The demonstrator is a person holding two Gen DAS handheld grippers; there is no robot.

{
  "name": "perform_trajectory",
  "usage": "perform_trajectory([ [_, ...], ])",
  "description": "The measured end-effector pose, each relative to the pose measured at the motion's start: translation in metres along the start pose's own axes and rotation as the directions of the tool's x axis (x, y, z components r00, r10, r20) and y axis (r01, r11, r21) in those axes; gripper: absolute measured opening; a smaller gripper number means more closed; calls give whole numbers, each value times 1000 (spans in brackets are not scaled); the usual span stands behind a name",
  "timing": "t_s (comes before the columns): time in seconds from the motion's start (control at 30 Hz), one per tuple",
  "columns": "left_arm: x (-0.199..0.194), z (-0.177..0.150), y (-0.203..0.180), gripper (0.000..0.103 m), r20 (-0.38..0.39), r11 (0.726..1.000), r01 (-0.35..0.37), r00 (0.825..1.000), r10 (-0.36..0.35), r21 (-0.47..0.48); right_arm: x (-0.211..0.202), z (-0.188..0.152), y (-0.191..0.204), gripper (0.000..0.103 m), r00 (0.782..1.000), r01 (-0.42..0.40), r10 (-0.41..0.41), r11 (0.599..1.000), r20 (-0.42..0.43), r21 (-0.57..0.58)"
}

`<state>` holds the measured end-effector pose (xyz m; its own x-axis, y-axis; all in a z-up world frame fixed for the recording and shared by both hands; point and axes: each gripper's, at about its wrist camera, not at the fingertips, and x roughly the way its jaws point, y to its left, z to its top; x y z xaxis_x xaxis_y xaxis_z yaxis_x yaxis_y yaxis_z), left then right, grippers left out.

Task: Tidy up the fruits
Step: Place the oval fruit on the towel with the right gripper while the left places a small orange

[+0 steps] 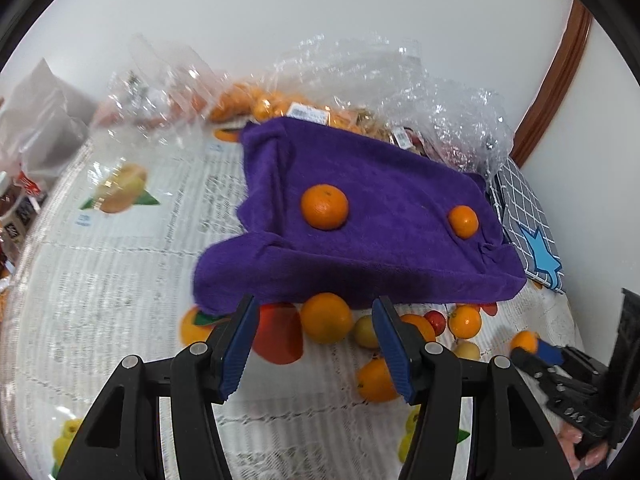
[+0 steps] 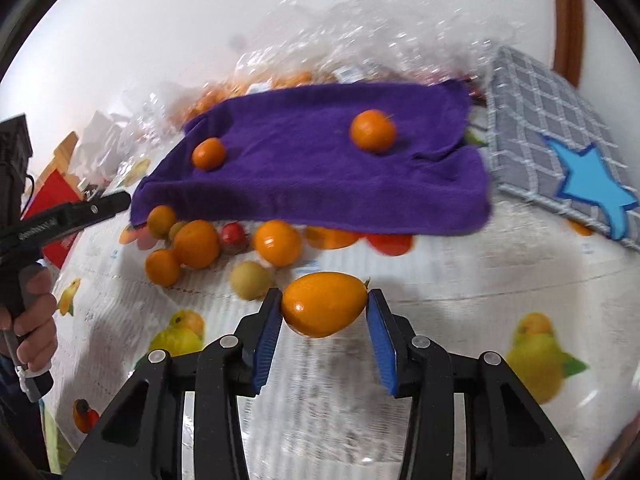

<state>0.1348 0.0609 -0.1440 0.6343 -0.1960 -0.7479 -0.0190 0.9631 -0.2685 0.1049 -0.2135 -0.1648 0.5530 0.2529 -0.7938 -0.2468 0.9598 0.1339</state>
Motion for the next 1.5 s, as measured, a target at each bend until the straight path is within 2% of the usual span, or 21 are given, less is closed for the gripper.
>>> perform_trajectory([
  [0.27, 29, -3, -1, 48, -68, 999, 25, 997, -28, -41, -22, 12, -20, 43, 998, 48, -50, 998, 49, 40],
  [0.3, 32, -4, -2, 46, -76, 999, 21, 997, -24, -39, -24, 14, -21, 43, 997, 56, -58, 998, 55, 38],
  [0.37, 38, -6, -3, 36, -96, 999, 17, 995, -20, -39, -25, 17, -20, 43, 995, 69, -72, 997, 65, 35],
  [0.43, 41, -7, -3, 33, -93, 999, 10, 996, -15, -49, -25, 20, -19, 43, 995, 74, -76, 997, 69, 33],
  [0.6, 38, -6, -2, 33, -82, 999, 14, 996, -17, -40, -23, 25, -17, 43, 994, 75, -78, 997, 78, 31],
  [0.77, 17, 1, 5, 33, -37, 998, 31, 999, -33, -53, -21, 31, -18, 43, 992, 80, -83, 996, 93, 34],
  [1.0, -3, 35, 6, 33, 54, 997, 42, 998, -39, -66, -21, 48, -25, 43, 986, 107, -110, 994, 127, 32],
  [1.17, 4, 64, -1, 33, 90, 998, 32, 996, -28, -47, -22, 64, -32, 43, 979, 125, -125, 992, 158, 13],
  [1.5, 43, 96, -10, 33, 72, 1000, -4, 997, 6, -21, 15, 87, -44, 43, 984, 107, -112, 993, 139, 45],
])
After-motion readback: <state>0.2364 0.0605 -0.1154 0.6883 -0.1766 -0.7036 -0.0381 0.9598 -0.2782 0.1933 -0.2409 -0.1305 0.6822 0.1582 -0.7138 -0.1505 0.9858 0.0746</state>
